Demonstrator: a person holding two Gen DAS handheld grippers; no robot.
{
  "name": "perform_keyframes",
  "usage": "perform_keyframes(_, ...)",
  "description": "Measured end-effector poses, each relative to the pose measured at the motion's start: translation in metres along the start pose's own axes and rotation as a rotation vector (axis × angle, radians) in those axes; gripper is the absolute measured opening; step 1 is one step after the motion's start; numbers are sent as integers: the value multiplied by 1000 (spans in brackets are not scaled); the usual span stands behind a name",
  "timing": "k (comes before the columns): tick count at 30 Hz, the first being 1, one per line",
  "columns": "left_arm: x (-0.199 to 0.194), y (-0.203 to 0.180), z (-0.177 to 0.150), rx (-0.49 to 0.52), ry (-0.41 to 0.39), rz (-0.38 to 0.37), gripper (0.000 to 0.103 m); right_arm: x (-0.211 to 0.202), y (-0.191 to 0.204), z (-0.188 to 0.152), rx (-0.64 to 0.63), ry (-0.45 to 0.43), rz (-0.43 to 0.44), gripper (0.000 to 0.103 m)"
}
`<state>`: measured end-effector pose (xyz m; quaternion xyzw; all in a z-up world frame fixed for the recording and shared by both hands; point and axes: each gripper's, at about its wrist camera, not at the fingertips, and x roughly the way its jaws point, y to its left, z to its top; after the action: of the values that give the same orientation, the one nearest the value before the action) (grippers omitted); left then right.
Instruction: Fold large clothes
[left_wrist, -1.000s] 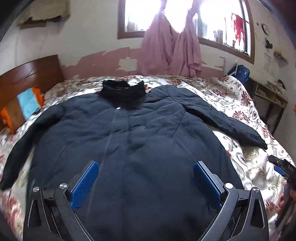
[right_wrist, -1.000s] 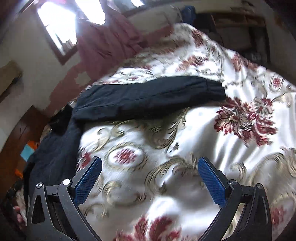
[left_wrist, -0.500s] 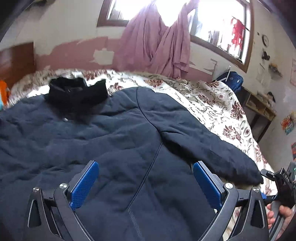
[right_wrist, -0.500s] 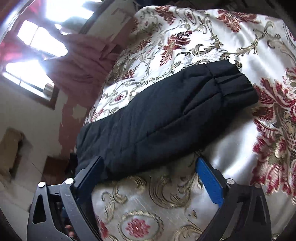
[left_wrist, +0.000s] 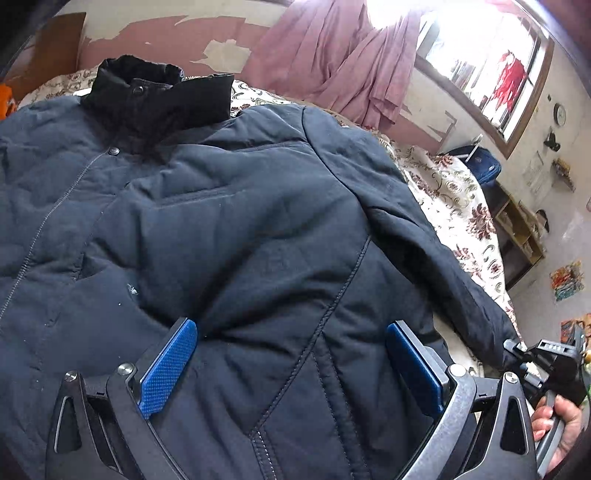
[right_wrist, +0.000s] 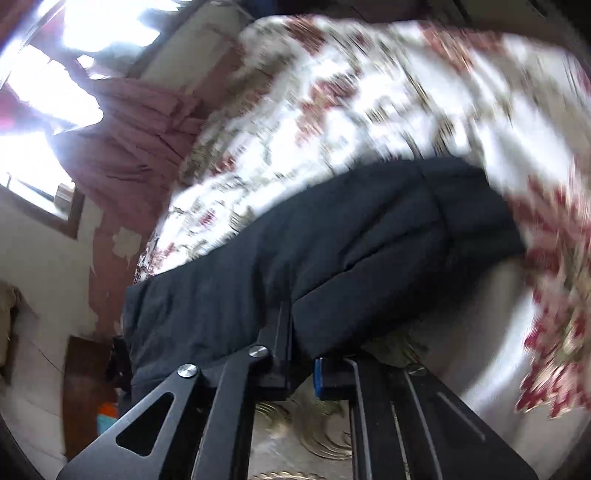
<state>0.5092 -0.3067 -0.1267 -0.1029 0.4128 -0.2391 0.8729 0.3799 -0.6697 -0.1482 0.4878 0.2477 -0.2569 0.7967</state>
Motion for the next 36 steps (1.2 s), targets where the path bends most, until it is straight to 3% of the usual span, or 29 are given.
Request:
perform_keyframes(4, -12, 17, 1, -76, -54, -106, 102, -35, 77, 19, -224, -125, -27, 6)
perform_keyframes(6, -24, 32, 4, -149, -85, -185, 103, -53, 122, 25, -323, -173, 2, 5)
perform_keyframes(8, -39, 50, 11, -238, -83, -214, 103, -78, 151, 24, -426, -219, 23, 5)
perform_keyframes(12, -77, 86, 22, -307, -78, -190, 103, -107, 250, -8, -730, -331, 82, 6)
perform_keyframes(16, -124, 129, 26, -224, -97, -94, 103, -112, 324, -64, -939, -366, 164, 6)
perform_keyframes(21, -169, 195, 14, -195, -130, 23, 103, -86, 385, -187, -1221, -274, 259, 5)
perform_keyframes(26, -206, 250, 3, -267, -245, -30, 103, -49, 403, -294, -1395, -90, 325, 6)
perform_keyframes(29, -213, 270, 6, -330, -235, -43, 103, -35, 392, -338, -1464, 36, 328, 6)
perform_keyframes(31, -220, 280, 6, -340, -257, -82, 103, -23, 376, -368, -1515, 155, 316, 14)
perform_keyframes(32, -220, 285, 7, -351, -271, -104, 103, -16, 366, -375, -1528, 229, 309, 24)
perform_keyframes(33, -218, 289, 7, -363, -275, -122, 103, -9, 354, -384, -1536, 326, 293, 43)
perform_keyframes(35, -211, 299, 8, -402, -264, -173, 103, -8, 336, -390, -1545, 361, 277, 66)
perform_keyframes(36, -206, 300, 8, -406, -258, -184, 103, -15, 325, -391, -1563, 353, 284, 68)
